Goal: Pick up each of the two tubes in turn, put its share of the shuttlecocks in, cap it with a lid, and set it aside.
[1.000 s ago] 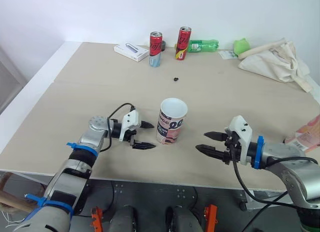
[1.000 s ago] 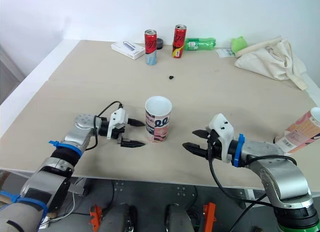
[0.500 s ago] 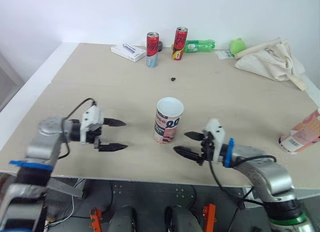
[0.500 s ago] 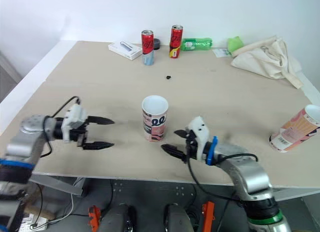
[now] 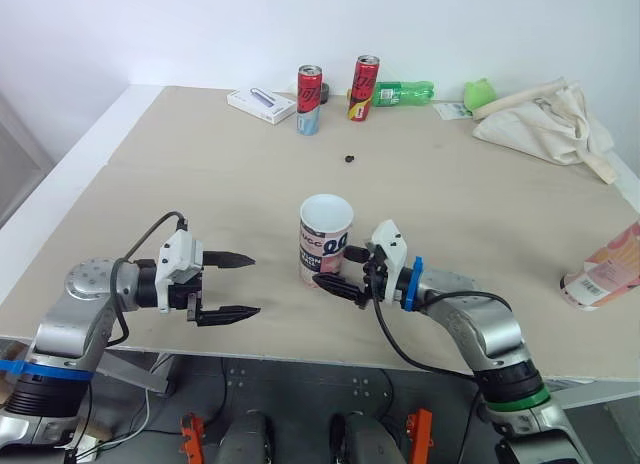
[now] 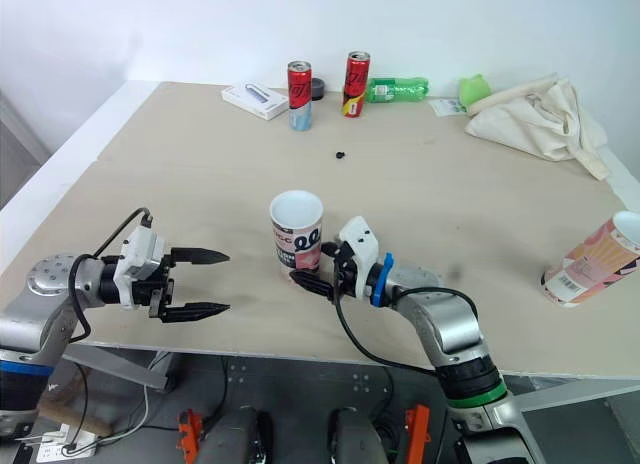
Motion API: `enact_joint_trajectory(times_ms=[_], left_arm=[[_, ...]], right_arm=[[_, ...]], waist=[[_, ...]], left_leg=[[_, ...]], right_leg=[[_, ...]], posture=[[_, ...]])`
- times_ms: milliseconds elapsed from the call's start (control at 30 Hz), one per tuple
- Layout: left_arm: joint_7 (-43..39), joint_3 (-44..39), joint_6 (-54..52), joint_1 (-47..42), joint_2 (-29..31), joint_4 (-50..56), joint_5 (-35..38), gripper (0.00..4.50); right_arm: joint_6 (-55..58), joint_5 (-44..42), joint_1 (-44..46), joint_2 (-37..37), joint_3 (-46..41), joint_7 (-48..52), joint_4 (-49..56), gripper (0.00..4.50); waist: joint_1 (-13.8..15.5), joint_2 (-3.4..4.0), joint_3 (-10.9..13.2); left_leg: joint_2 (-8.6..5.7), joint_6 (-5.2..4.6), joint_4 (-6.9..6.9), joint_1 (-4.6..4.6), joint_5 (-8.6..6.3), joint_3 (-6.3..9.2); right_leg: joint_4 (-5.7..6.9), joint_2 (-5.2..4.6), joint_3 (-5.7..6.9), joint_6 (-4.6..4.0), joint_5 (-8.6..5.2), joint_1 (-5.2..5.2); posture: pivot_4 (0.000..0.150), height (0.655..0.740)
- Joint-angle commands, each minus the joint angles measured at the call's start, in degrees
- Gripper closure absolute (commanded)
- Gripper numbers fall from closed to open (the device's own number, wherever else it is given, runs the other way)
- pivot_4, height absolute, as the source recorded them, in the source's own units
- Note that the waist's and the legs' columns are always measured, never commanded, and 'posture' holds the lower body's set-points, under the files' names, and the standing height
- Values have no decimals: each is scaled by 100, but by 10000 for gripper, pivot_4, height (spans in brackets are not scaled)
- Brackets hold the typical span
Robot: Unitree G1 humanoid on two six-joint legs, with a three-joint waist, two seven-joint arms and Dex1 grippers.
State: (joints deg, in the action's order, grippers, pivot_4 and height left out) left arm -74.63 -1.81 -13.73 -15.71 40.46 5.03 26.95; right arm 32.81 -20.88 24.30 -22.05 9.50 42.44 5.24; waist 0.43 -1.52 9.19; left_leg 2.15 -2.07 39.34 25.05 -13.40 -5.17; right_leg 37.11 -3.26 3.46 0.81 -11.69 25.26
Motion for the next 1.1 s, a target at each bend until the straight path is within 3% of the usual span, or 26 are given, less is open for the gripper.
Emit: enact_joint_trajectory(times_ms=[33,167,367,533,667,867,967,1100], left_arm=[[123,-81,-10,32,-29,223,118,0],[164,-77,-21,34,-47,234,126,0],[327,-100,-48,-91,-157,98,172,0],[636,-61,-210,-286,-458,-20,255,0],[741,26,-134,-327,-653,-28,184,0],[741,80,-37,-363,-746,-143,123,0],[754,130,30,-501,-826,-301,51,0],[879,222,211,-711,-963,-493,-136,0]], right_arm=[[-233,40,253,186,-82,-37,-244,901],[-321,35,250,242,-92,83,-329,901],[-226,-58,223,217,-332,-3,-264,17415],[-3,-284,40,-118,-802,-72,313,17415],[20,-349,-54,-289,-1666,-738,658,17415],[52,768,201,-68,-2555,-3243,-133,17415],[89,884,425,489,-3124,-4497,-665,17415],[-214,916,812,798,-3583,-5341,-1381,17415]], waist=[[-1,0,0],[-1,0,0],[-1,0,0],[11,2,0],[6,1,0],[2,3,-1],[-2,5,-2],[-19,18,-3]], left_leg=[[0,0,0,0,0,0],[0,1,0,0,1,-1],[0,2,0,-1,1,-3],[-3,3,1,-1,2,-3],[-7,4,1,1,2,-7],[-3,9,0,-4,6,-8],[1,17,0,-5,11,-9],[0,23,-5,-7,18,-11]], right_leg=[[0,0,0,-1,1,0],[0,0,0,-3,3,-1],[0,-1,-3,-8,7,-1],[0,-3,-3,-2,11,-2],[0,-6,-11,3,15,-1],[0,0,-10,2,13,0],[4,5,-15,-13,10,1],[7,9,-23,-1,22,3]], posture=[[1500,7400],[1500,7400],[1500,7400],[1500,7400],[1500,7400],[1500,7400],[1500,7400],[1500,7400]])
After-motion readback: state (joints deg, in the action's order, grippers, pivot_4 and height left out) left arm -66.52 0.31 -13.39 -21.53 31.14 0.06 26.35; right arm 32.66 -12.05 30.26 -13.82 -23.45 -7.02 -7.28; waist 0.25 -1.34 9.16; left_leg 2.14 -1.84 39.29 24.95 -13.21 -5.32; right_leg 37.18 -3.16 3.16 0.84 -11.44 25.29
